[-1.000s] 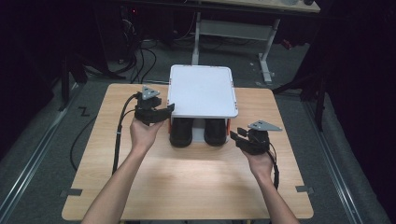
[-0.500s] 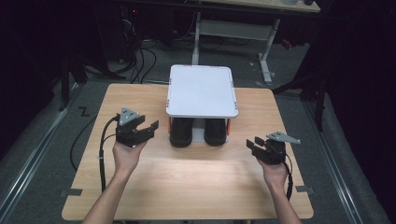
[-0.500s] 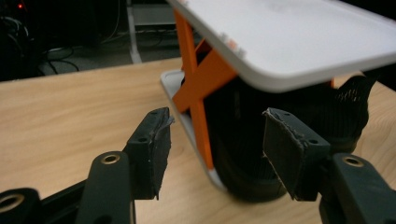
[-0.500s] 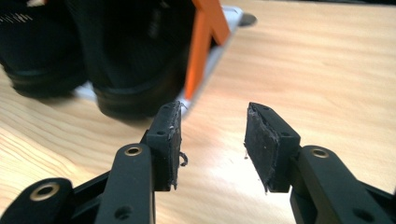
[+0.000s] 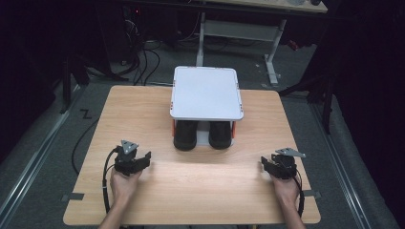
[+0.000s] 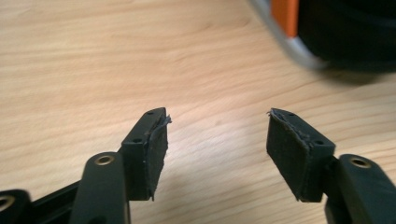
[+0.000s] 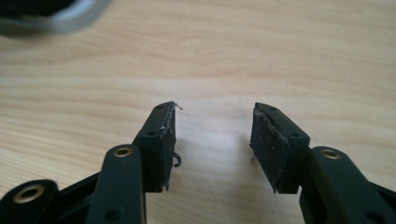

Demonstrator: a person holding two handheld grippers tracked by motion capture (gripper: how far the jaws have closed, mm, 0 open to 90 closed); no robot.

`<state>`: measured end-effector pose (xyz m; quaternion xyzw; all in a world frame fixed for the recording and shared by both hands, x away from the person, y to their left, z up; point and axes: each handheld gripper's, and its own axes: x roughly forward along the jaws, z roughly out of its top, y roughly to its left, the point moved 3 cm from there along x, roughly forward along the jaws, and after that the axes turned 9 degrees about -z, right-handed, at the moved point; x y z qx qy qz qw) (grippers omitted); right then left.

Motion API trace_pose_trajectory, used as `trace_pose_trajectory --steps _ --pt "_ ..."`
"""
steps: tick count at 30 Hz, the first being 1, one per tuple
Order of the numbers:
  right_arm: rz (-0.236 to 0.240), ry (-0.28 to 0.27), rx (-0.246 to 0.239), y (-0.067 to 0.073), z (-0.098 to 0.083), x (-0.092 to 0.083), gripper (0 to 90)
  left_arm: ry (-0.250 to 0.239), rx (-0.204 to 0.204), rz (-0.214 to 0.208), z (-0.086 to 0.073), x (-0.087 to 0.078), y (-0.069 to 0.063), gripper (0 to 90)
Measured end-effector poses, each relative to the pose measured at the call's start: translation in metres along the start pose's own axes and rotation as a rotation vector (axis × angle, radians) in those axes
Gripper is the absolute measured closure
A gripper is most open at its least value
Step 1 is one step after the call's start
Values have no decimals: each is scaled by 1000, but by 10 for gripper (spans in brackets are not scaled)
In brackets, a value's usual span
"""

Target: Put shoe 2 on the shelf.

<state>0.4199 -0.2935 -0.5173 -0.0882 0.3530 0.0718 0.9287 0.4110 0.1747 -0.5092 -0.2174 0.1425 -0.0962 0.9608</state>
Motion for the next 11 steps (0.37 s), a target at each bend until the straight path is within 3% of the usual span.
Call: trace_pose_trajectory --steps 4,7,11 --pt "-22 -7 1 -2 -5 0 466 21 28 40 -11 3 10 338" --pt "-22 -3 5 -2 -6 0 435 17 -10 48 -13 2 16 303" --pt "-28 -1 9 -2 -6 0 421 25 0 45 -14 2 15 293"
